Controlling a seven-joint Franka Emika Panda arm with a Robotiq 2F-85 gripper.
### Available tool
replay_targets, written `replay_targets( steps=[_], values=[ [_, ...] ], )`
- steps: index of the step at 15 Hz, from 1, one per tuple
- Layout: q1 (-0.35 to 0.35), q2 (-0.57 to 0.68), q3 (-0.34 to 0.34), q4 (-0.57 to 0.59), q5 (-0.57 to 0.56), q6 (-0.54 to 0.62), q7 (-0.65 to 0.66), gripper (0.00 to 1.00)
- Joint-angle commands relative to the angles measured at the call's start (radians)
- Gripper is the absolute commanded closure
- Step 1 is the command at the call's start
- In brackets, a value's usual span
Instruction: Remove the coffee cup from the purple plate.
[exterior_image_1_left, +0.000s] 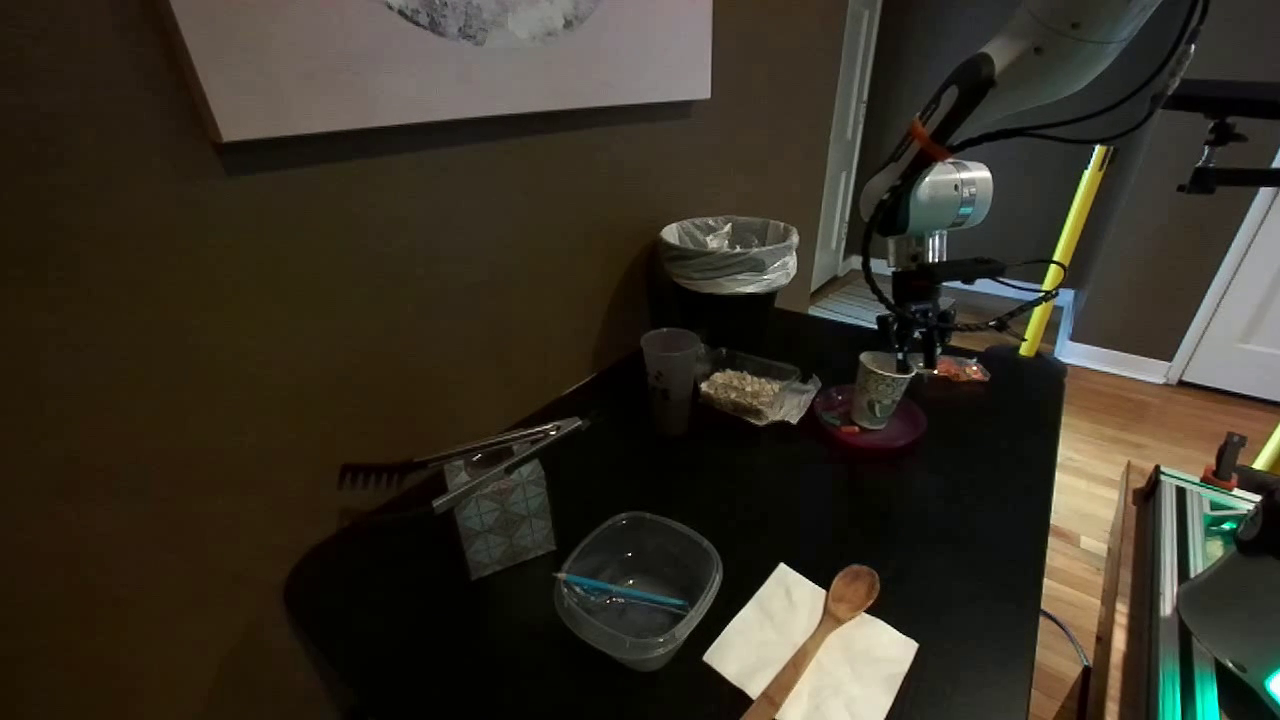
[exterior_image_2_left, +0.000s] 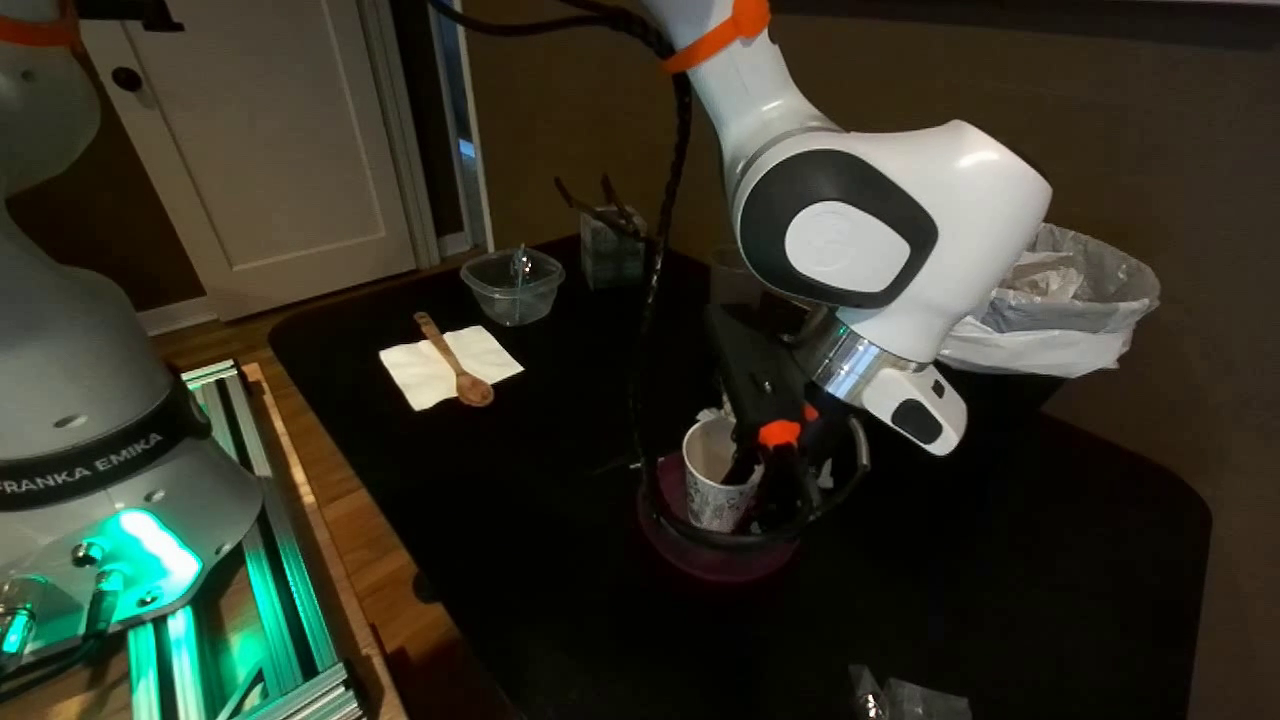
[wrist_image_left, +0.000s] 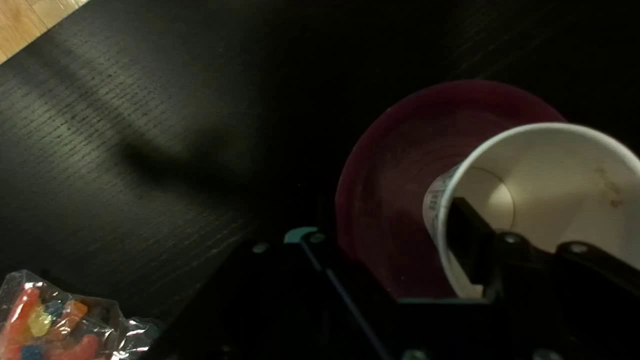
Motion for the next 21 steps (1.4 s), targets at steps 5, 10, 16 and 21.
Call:
replay_targets(
  steps=[5, 10, 16, 21],
  values=[
    [0.008, -0.031, 0.03, -0.072, 0.006, -0.007, -0.051, 1.0],
    [0.037, -0.171, 0.009, -0.117, -0.003, -0.046, 0.0, 0.99],
    [0.081, -0.21, -0.037, -0.005, -0.021, -0.178, 0.306, 0.99],
    [0.081, -0.218, -0.035, -0.012, -0.002, -0.159, 0.281, 0.96]
  ],
)
